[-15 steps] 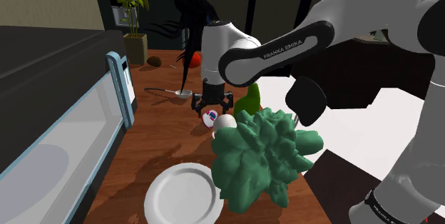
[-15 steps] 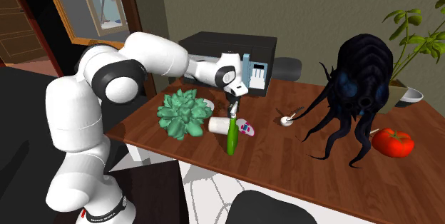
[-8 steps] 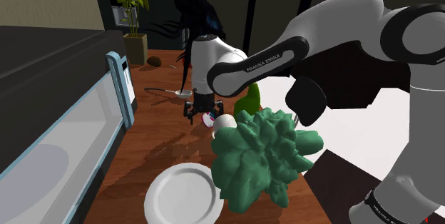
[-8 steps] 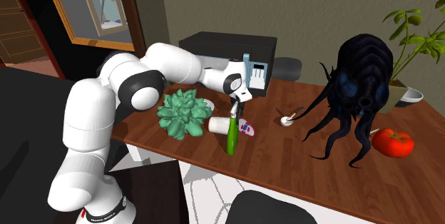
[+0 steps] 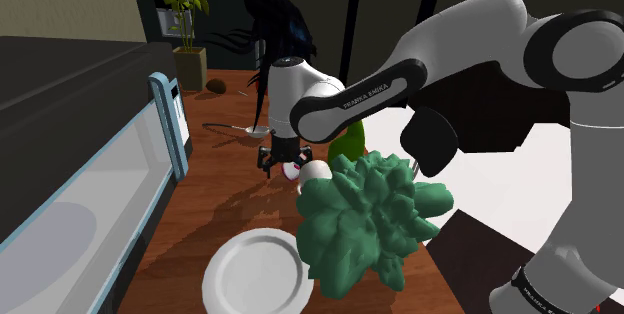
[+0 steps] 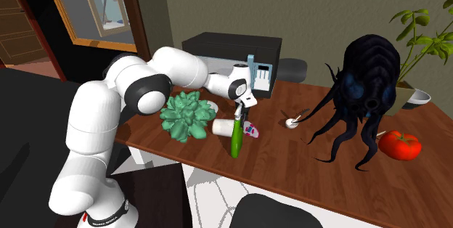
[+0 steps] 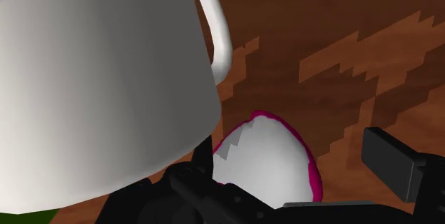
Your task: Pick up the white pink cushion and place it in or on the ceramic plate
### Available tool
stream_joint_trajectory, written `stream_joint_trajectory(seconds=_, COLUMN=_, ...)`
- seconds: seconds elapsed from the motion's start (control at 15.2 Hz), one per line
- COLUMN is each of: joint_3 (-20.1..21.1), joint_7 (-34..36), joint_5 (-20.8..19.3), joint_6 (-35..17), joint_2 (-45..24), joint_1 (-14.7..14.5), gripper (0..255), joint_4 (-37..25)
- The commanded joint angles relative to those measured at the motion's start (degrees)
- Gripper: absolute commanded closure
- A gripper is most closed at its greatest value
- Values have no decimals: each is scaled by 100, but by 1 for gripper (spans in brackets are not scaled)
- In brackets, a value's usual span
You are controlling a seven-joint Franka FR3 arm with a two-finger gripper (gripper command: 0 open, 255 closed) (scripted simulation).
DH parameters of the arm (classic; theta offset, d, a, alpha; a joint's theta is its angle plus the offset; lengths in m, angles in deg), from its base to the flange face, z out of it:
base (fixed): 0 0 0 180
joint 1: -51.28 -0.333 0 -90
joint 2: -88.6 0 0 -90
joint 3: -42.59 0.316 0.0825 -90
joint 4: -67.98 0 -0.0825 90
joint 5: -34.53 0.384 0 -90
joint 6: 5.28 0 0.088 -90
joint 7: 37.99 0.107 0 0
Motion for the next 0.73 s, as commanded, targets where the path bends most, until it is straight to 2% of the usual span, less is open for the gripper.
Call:
stream_joint_trajectory(seconds=0.0, joint_3=-1, joint_7=0, joint_5=0, joint_6=-2, joint_2=-5, joint_1=0, gripper=0, joint_4=3)
stream_joint_trajectory(seconds=0.13, joint_3=0, joint_7=0, joint_5=0, joint_6=-2, joint_2=-5, joint_1=0, gripper=0, joint_4=3)
stream_joint_trajectory(seconds=0.2, joint_3=0, joint_7=1, joint_5=0, joint_6=-4, joint_2=-2, joint_1=1, gripper=255, joint_4=7)
stream_joint_trajectory(seconds=0.66, joint_3=2, joint_7=11, joint_5=-1, joint_6=-17, joint_2=6, joint_1=-2, gripper=255, joint_4=30)
